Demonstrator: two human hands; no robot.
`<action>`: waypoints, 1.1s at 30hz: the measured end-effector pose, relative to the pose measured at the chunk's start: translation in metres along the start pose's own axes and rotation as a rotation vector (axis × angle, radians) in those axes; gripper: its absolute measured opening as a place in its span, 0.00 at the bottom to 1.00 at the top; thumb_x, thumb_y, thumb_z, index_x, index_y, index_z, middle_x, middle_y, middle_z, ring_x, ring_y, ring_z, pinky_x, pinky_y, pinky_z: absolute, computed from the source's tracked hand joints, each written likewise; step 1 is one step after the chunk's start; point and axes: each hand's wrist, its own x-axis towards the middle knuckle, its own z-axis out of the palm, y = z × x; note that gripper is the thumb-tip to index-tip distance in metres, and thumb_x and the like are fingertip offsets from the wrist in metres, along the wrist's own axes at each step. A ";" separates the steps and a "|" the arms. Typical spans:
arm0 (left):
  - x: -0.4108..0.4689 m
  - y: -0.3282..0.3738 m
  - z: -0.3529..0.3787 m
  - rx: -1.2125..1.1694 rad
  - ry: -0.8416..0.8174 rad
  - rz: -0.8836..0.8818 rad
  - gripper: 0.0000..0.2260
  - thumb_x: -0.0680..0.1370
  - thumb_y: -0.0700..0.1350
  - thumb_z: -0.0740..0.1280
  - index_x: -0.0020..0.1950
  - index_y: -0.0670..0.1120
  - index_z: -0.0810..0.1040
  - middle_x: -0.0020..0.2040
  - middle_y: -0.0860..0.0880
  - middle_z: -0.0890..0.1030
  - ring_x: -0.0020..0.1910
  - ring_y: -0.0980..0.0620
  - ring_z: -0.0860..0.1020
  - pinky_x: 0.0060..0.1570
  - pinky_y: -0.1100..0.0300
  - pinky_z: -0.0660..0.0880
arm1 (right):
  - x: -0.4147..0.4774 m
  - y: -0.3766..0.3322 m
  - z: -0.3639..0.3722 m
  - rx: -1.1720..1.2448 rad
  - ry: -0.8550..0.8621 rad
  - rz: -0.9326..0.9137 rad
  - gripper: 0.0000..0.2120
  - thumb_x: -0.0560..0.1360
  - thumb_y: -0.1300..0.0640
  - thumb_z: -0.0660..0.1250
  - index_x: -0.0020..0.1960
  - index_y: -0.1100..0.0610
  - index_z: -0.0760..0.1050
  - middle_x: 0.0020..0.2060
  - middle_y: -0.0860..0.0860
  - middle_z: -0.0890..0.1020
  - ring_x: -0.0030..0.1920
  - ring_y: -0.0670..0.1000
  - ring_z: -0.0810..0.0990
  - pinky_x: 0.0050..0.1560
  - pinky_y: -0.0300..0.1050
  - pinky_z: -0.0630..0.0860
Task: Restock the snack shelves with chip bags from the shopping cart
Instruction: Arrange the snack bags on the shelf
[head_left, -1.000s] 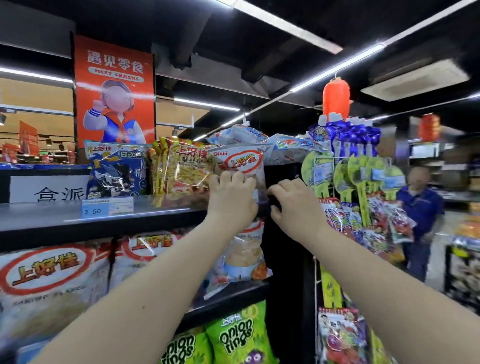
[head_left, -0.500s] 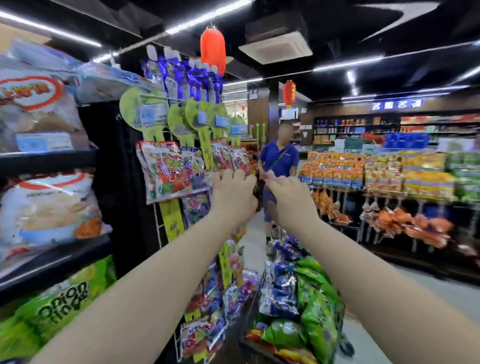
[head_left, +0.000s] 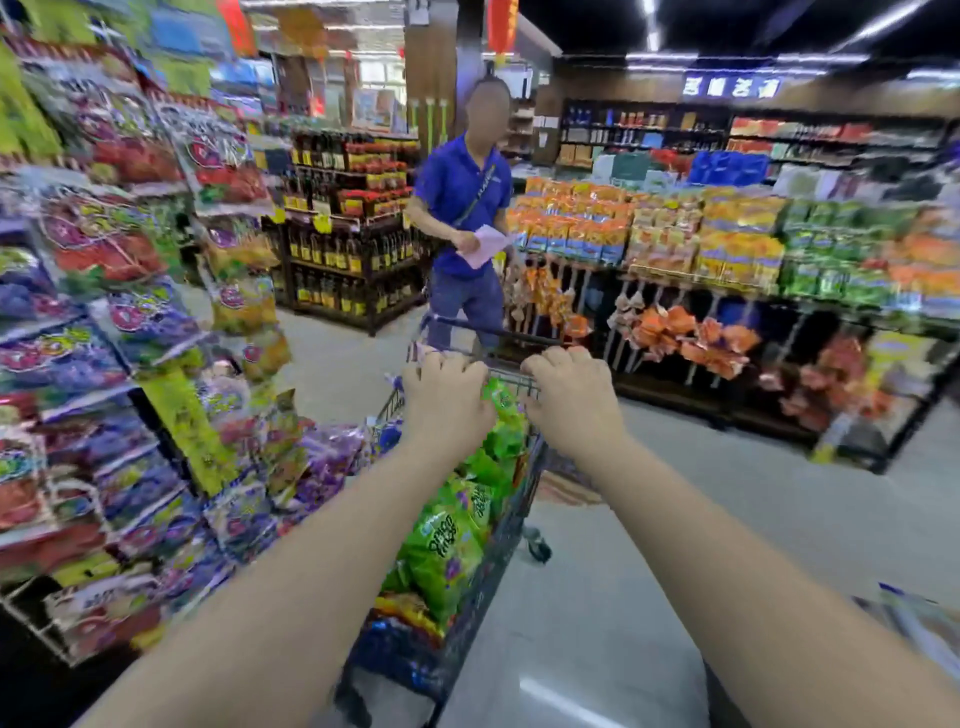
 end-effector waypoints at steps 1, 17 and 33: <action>0.003 0.005 0.015 0.007 -0.025 -0.010 0.11 0.69 0.51 0.68 0.50 0.51 0.80 0.48 0.48 0.80 0.52 0.43 0.76 0.50 0.50 0.68 | -0.002 0.009 0.013 0.008 0.000 -0.002 0.13 0.61 0.53 0.72 0.45 0.54 0.78 0.39 0.53 0.79 0.42 0.60 0.77 0.37 0.49 0.73; 0.107 -0.018 0.229 -0.040 -0.285 -0.137 0.17 0.75 0.53 0.64 0.63 0.53 0.75 0.59 0.50 0.76 0.62 0.45 0.70 0.61 0.48 0.60 | 0.077 0.069 0.237 0.247 -0.182 0.070 0.17 0.63 0.59 0.73 0.51 0.56 0.78 0.45 0.54 0.79 0.47 0.61 0.76 0.43 0.53 0.73; 0.192 -0.040 0.370 -0.140 -0.384 -0.788 0.15 0.73 0.54 0.69 0.60 0.55 0.79 0.59 0.49 0.79 0.62 0.44 0.73 0.60 0.48 0.68 | 0.177 0.135 0.420 0.606 -0.607 -0.060 0.21 0.72 0.53 0.72 0.63 0.57 0.75 0.58 0.55 0.77 0.60 0.60 0.72 0.61 0.53 0.69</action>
